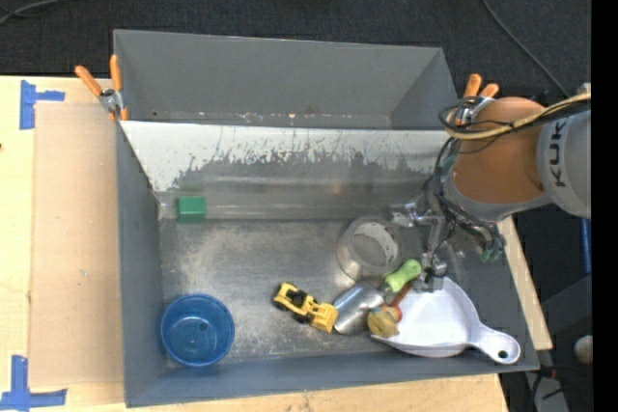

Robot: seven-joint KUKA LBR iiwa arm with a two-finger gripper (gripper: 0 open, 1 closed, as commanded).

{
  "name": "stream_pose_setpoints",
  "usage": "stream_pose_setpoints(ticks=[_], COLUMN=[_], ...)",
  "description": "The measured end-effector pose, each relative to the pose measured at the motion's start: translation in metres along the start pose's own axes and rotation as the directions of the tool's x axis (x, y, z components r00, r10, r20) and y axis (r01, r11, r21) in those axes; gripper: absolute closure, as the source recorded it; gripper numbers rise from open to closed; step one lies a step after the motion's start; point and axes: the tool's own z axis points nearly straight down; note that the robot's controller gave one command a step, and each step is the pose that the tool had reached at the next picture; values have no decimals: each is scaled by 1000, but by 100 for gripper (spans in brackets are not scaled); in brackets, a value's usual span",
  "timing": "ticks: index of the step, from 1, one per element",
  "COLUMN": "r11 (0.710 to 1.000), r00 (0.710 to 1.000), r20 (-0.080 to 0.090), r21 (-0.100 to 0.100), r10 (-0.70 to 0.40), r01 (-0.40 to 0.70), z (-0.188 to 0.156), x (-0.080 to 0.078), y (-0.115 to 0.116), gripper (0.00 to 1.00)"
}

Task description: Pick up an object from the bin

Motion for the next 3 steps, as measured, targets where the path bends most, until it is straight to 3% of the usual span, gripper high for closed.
stream_pose_setpoints(ticks=[1, 2, 3], r11=[1000, 982, 1000], r00=[1000, 982, 1000], r20=[2, 2, 1], r21=[0, 0, -2], r10=[20, 188, 19], r01=[-20, -188, -19], z=[2, 2, 1], x=[-33, -23, 6], y=[2, 8, 45], gripper=[0, 0, 0])
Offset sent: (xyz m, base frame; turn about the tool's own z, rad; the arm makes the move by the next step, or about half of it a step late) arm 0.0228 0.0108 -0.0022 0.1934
